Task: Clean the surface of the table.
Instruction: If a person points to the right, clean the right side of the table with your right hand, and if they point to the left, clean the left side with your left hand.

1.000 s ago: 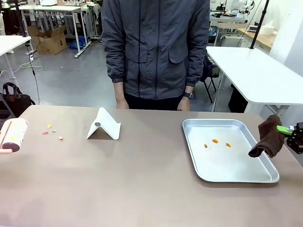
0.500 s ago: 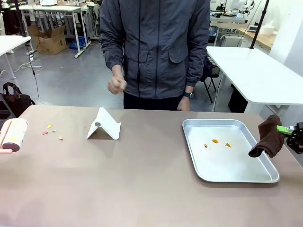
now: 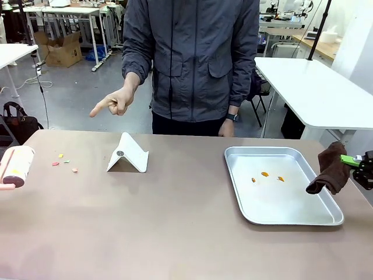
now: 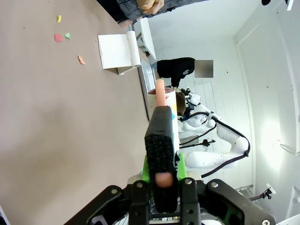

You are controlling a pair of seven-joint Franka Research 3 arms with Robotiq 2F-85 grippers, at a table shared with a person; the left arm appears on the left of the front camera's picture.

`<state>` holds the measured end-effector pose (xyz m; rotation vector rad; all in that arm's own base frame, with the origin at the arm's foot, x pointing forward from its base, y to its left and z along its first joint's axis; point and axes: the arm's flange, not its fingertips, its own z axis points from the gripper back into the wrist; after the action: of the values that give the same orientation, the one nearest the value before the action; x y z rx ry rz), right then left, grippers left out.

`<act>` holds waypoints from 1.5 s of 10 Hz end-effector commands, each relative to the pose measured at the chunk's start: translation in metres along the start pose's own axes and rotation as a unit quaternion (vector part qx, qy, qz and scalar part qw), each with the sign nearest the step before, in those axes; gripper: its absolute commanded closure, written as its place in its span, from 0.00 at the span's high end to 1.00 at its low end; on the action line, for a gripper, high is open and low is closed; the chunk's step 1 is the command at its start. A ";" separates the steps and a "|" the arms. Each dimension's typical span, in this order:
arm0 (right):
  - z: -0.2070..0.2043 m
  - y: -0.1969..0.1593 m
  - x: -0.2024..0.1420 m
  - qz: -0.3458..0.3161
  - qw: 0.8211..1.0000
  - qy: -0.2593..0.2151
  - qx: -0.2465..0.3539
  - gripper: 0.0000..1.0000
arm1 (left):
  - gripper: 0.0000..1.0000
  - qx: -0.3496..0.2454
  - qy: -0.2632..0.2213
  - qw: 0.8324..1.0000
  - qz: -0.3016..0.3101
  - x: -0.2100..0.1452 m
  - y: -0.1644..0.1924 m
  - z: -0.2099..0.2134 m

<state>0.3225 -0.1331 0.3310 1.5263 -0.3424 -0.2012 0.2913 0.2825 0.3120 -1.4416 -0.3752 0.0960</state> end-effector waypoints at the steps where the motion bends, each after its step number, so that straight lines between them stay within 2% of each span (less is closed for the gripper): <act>1: -0.001 0.005 -0.001 -0.005 1.000 0.006 0.006 0.00 | 0.00 0.001 0.006 1.000 -0.004 -0.003 -0.003 0.000; 3: -0.001 0.005 -0.001 -0.005 1.000 0.006 0.006 0.00 | 0.00 0.001 0.006 1.000 -0.004 -0.003 -0.003 0.000; 4: -0.001 0.005 -0.001 -0.005 1.000 0.006 0.006 0.00 | 0.23 0.000 0.000 1.000 0.000 0.000 0.000 0.000; 6: -0.001 0.005 -0.001 -0.005 1.000 0.006 0.006 0.00 | 0.23 0.059 -0.034 0.998 0.016 0.004 -0.014 -0.004; 8: -0.001 0.005 -0.001 -0.005 1.000 0.006 0.006 0.00 | 0.23 0.119 -0.044 0.991 0.051 0.026 -0.025 -0.012; 10: -0.001 0.005 -0.001 -0.005 1.000 0.006 0.006 0.00 | 0.23 0.200 -0.053 0.976 0.067 0.049 -0.025 -0.024; 11: -0.001 0.005 -0.001 -0.005 1.000 0.006 0.006 0.00 | 0.23 0.226 -0.041 0.971 0.065 0.057 -0.025 -0.030; 15: -0.001 0.005 -0.001 -0.005 1.000 0.006 0.006 0.00 | 0.23 0.272 -0.055 0.958 0.071 0.100 -0.030 -0.030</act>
<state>0.3225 -0.1329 0.3309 1.5265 -0.3419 -0.2010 0.3855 0.2737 0.3522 -0.9314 -0.3196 0.3518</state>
